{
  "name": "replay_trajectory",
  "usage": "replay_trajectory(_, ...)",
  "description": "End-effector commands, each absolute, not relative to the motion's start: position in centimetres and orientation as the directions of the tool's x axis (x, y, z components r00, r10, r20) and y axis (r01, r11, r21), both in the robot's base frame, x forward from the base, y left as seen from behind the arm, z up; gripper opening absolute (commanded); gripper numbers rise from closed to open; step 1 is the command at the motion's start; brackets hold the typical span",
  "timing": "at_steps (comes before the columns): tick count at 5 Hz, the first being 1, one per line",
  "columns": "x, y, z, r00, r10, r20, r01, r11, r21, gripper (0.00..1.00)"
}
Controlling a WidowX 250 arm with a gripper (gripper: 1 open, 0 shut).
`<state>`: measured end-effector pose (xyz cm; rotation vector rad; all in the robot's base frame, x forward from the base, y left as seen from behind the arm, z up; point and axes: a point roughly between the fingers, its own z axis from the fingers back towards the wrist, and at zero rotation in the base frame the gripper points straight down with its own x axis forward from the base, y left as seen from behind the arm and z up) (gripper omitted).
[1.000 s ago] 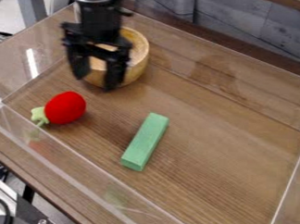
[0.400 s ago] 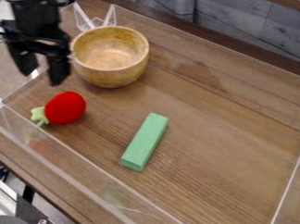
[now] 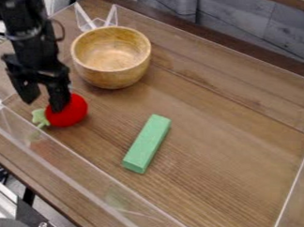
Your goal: Move the red fruit to the right
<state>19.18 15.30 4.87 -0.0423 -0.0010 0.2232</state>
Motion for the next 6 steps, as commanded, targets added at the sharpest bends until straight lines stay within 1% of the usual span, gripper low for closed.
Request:
replay_trajectory(1,20.4,14.8,4.7,0.967,0.251,0.032,-0.250,0.968,-0.031,1.00)
replay_trajectory(2,21.0,14.5,4.2,0.961,0.276,0.036,-0.275,0.961,-0.035,1.00)
replay_trajectory(4,22.0,14.2,5.5,0.960,0.276,0.050,-0.274,0.960,-0.051,1.00)
replay_trajectory(6,22.2,15.1,6.2,0.935,0.351,0.043,-0.349,0.936,-0.053,1.00)
